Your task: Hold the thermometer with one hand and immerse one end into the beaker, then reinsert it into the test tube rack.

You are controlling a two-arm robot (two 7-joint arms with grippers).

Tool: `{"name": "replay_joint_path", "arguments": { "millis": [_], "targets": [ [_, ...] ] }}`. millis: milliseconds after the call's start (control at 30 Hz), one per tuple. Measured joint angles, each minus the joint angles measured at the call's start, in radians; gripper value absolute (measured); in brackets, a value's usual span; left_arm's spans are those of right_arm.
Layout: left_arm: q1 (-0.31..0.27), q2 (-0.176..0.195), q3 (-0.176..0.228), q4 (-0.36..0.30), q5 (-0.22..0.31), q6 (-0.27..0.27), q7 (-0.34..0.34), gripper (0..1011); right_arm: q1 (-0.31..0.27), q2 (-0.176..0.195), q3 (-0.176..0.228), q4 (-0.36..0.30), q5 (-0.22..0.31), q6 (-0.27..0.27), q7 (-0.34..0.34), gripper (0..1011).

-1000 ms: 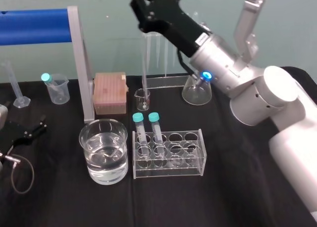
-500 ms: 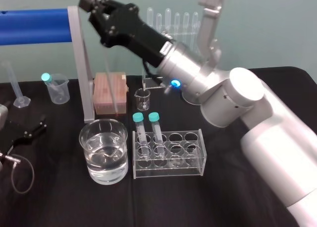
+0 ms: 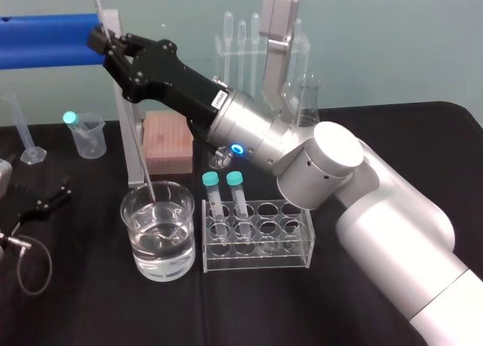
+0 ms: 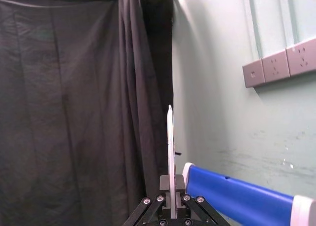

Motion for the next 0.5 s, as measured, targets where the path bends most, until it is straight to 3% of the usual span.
{"name": "replay_joint_path", "arguments": {
  "millis": [500],
  "targets": [
    [0.000, 0.000, 0.000, 0.000, 0.000, 0.000, 0.000, 1008, -0.011, -0.010, -0.010, 0.094, -0.028, -0.066, 0.029, 53]
  ]
}}
